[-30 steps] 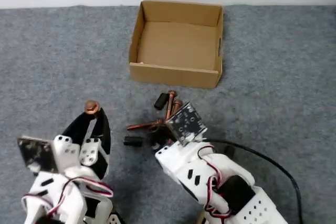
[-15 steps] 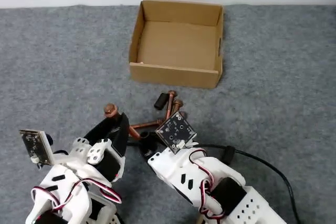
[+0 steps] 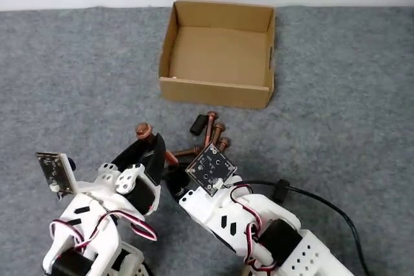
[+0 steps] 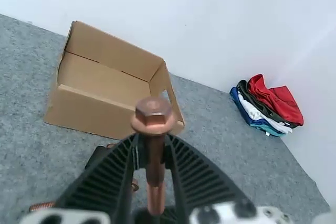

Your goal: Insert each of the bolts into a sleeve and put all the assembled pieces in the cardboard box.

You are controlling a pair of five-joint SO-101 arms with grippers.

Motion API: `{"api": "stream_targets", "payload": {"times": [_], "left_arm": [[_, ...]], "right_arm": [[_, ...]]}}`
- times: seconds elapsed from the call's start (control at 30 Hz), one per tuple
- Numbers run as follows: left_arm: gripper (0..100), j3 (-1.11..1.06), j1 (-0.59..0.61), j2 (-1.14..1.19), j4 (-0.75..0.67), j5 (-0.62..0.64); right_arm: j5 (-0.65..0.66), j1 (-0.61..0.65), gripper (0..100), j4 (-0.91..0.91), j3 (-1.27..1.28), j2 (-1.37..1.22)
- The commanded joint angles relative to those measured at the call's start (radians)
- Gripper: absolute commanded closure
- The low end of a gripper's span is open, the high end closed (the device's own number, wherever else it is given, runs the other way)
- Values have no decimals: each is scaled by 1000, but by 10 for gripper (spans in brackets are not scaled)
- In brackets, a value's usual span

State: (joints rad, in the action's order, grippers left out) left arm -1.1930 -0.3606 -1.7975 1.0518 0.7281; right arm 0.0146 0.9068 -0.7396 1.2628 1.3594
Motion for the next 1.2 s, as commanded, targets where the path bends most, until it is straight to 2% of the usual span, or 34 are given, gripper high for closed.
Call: {"api": "stream_targets", "payload": {"times": [0.0,0.37,0.6,0.87,0.97,1.17], "left_arm": [[995,7,-3,0,-37,0],[995,8,-2,0,-2,-41],[995,-31,-5,2,-8,-44],[995,-74,-83,2,-71,-49],[995,-85,-84,2,-64,-101],[995,-79,-77,0,52,-163]], "right_arm": [[11,7,990,22,-32,7],[14,-53,990,28,-71,8],[14,-50,991,28,-97,2],[15,7,991,28,-98,5],[15,4,991,28,-98,8],[17,2,991,28,-114,10]]}}
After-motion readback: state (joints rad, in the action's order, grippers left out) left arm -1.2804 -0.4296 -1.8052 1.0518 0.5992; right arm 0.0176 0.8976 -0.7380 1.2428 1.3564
